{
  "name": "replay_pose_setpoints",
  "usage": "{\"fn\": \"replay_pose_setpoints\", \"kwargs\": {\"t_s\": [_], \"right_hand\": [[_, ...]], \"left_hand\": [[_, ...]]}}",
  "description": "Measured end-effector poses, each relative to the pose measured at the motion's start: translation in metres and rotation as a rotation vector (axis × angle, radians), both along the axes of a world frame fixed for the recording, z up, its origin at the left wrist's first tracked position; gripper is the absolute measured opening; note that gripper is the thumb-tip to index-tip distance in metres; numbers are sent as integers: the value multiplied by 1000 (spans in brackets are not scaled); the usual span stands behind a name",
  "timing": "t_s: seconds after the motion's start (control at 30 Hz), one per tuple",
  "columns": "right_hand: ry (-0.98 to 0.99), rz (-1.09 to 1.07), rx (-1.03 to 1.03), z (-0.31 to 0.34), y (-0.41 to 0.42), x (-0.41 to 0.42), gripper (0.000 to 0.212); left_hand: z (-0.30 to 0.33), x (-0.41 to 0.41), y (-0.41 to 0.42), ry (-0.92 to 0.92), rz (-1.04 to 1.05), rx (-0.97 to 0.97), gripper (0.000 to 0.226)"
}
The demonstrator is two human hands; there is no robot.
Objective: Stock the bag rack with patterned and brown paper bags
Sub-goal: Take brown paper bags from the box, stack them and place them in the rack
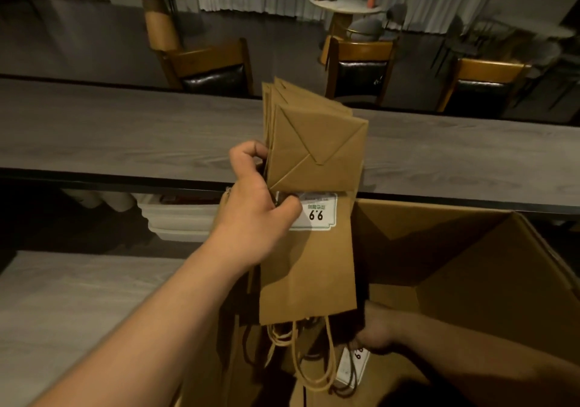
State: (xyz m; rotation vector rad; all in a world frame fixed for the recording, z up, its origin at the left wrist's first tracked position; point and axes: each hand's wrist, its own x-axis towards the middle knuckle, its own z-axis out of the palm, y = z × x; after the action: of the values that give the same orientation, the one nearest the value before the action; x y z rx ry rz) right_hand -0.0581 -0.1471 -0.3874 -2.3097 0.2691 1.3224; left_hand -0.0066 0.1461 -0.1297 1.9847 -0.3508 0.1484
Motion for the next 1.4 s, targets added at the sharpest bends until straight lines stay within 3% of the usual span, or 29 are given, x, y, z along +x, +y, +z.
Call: {"fn": "replay_pose_setpoints", "kwargs": {"t_s": [0.07, 0.13, 0.23, 0.33, 0.47, 0.57, 0.73, 0.83, 0.9, 1.0, 1.1, 1.3, 1.4], "right_hand": [[18, 76, -71, 78, 13, 6, 42], [63, 141, -63, 143, 22, 5, 41], [127, 250, -80, 190, 16, -1, 44], [88, 226, 28, 222, 8, -9, 30], [-194, -142, 369, 244, 0, -15, 35], [-343, -423, 576, 254, 8, -10, 50], [-560, -782, 676, 273, 60, 1, 23], [-764, -922, 646, 278, 88, -2, 23], [-897, -964, 655, 287, 104, -6, 33], [-934, -847, 690, 307, 117, -14, 68], [-904, -694, 630, 330, 125, -23, 91], [-1044, -154, 342, 382, 161, -24, 48], [-1095, 35, 228, 406, 184, -18, 43]], "left_hand": [[0, 0, -1, 21, -5, -27, 73], [1, -2, 0, 35, -16, -54, 87], [5, -4, 2, 30, -39, -79, 105], [7, -6, 3, 43, -42, -111, 108], [9, -8, 3, 118, -49, -143, 112], [13, -11, 2, 161, -59, -139, 111], [20, -22, -6, 234, -170, -161, 97], [23, -30, -9, 259, -182, -327, 74], [27, -36, -6, 292, -188, -425, 71], [32, -42, -1, 386, -163, -579, 62], [27, -47, 6, 318, -44, -615, 62], [33, -66, 10, 416, 89, -1010, 60], [39, -68, 24, 444, 66, -1217, 53]]}}
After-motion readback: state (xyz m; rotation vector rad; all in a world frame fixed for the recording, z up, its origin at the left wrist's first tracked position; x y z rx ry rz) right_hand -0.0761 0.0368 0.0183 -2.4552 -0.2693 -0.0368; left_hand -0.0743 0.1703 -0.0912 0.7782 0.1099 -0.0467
